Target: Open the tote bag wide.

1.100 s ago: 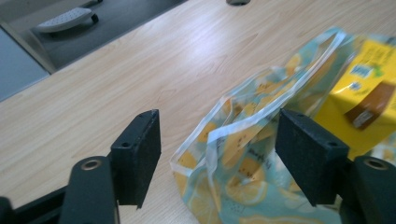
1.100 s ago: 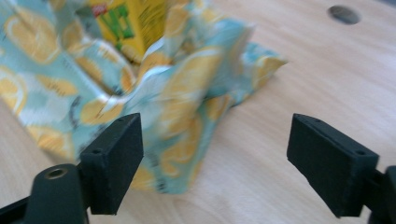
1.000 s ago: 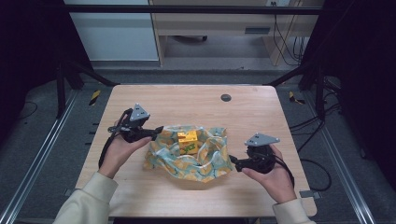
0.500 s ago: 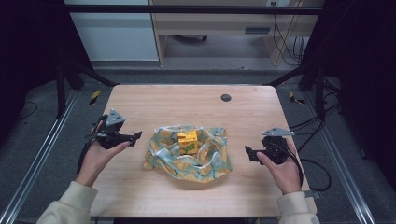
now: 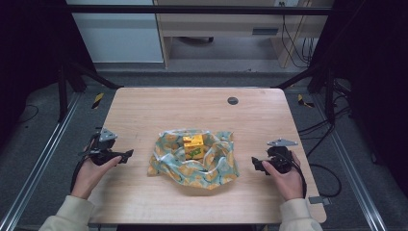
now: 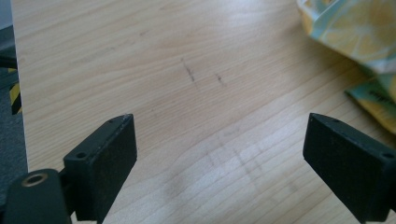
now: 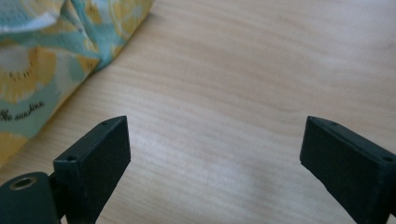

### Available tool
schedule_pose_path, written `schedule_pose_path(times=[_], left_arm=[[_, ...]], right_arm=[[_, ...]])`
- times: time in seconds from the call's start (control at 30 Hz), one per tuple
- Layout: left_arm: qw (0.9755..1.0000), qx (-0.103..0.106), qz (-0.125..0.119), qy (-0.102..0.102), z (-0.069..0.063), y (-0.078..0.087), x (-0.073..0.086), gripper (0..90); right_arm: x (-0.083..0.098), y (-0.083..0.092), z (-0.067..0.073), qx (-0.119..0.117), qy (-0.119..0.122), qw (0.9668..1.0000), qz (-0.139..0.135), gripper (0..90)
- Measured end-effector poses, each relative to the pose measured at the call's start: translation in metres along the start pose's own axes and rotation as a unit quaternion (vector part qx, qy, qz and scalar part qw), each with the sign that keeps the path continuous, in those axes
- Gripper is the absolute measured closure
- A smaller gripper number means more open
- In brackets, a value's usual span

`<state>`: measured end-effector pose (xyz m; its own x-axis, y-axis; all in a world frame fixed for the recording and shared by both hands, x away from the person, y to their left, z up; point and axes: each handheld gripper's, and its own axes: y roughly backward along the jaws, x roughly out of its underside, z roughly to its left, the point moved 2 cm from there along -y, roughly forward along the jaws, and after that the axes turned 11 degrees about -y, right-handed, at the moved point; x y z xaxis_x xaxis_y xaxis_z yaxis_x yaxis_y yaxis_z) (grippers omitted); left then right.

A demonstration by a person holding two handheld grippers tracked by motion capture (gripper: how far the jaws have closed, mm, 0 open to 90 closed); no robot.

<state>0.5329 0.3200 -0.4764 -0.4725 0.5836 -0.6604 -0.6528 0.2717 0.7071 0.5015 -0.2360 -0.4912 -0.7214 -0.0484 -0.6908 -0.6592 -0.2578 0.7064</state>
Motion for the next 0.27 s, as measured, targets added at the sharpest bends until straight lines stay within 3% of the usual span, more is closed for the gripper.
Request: schedule_pose_path(times=[0.17, 0.27], left_arm=[[1.0, -0.006, 0.005, 0.002, -0.002, -0.003, 0.009, 8.8], [0.9999, -0.013, 0.005, -0.005, -0.003, -0.002, 0.011, 8.8]], right_arm=[[0.013, 0.0, 0.002, 0.011, 0.014, 0.9997, 0.015, 8.3], [0.015, 0.002, -0.003, 0.016, 0.003, 0.9998, 0.007, 8.2]])
